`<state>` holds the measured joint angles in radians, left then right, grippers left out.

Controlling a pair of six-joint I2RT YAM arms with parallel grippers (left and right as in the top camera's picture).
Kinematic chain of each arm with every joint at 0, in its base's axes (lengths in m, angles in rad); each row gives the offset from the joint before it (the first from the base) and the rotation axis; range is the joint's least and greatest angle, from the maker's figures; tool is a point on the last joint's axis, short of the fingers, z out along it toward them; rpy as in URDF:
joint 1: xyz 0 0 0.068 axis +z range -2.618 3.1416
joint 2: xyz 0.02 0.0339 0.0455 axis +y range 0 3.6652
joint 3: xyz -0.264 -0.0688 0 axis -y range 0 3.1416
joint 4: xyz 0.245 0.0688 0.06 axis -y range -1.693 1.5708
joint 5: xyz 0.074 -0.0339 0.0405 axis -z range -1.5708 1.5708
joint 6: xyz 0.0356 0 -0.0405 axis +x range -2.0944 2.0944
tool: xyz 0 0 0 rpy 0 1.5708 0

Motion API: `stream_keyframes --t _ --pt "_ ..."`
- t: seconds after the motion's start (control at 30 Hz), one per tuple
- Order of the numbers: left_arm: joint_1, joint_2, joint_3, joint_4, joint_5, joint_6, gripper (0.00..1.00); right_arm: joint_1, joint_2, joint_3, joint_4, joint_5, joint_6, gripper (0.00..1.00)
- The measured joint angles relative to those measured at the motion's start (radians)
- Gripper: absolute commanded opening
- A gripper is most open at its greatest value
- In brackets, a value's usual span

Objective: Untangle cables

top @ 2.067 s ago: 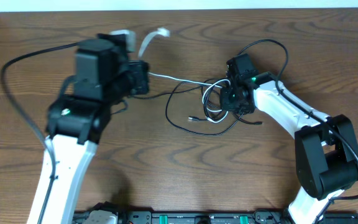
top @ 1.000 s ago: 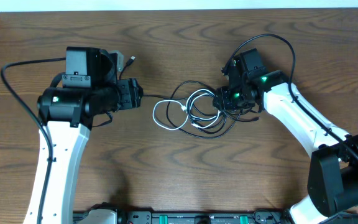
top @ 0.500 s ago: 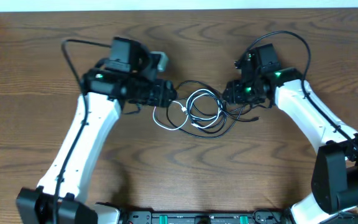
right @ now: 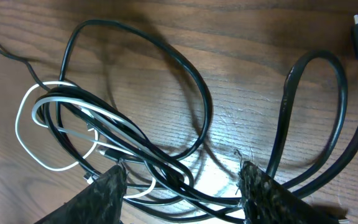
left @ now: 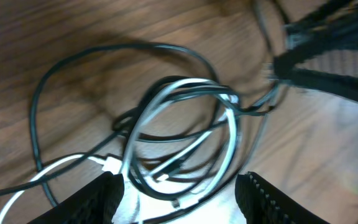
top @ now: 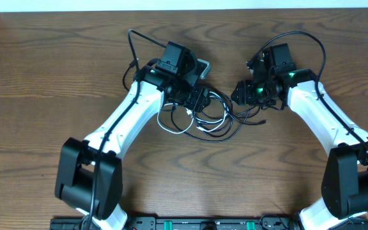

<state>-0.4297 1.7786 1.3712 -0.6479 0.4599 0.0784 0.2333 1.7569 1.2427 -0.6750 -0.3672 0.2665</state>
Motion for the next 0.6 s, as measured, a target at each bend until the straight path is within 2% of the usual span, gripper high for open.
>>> stream_keyframes --t 0.23,0.6 --pt "0.000 0.100 0.000 0.010 -0.092 0.008 0.61 0.000 0.000 0.000 -0.002 0.000 -0.001 0.58" --pt "0.000 0.144 0.000 0.010 -0.100 0.013 0.45 0.000 0.000 0.000 -0.005 0.000 -0.001 0.59"
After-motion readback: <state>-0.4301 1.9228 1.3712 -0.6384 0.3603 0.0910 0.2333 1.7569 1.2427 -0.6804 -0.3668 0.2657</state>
